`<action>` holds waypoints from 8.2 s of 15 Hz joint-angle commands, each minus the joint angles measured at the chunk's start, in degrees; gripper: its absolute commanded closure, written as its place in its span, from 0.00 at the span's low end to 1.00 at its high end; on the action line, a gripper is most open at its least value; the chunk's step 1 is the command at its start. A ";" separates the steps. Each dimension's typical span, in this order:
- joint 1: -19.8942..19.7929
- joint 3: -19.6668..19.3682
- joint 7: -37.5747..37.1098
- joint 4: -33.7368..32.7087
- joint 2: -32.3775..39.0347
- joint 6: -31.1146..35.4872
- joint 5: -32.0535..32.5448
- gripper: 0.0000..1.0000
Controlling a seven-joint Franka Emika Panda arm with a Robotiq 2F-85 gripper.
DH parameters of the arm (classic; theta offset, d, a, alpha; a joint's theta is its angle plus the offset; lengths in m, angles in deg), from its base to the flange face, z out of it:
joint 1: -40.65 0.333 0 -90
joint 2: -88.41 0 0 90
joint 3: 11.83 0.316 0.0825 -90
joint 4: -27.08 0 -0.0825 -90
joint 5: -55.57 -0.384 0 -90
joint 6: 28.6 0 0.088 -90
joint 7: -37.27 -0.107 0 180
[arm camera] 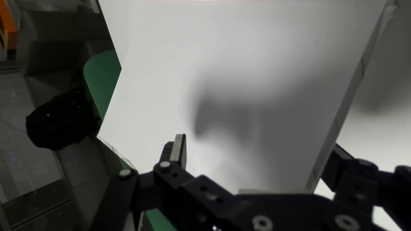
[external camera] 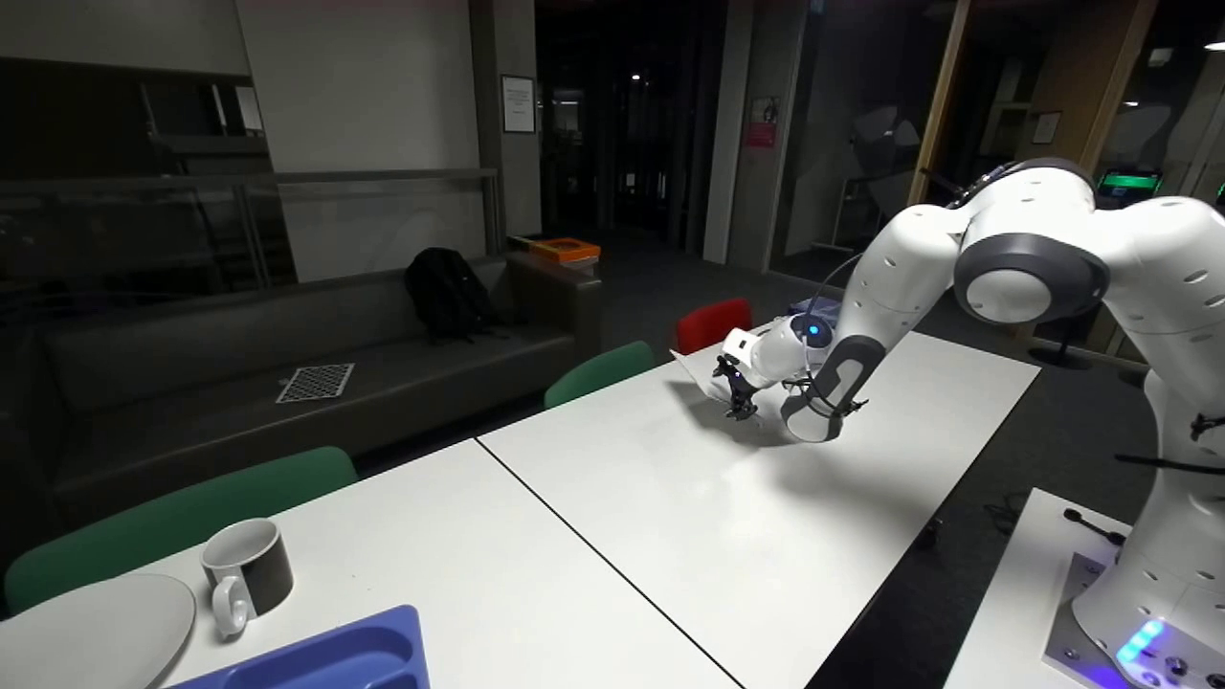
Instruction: Close the book
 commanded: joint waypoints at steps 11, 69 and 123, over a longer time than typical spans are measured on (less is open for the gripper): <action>22.68 -20.37 -20.15 4.44 12.16 0.39 -12.68 0.00; 22.26 -31.77 -39.36 16.59 6.33 0.52 -17.40 0.00; -11.93 -2.93 -31.30 31.19 -47.30 -9.39 11.87 0.00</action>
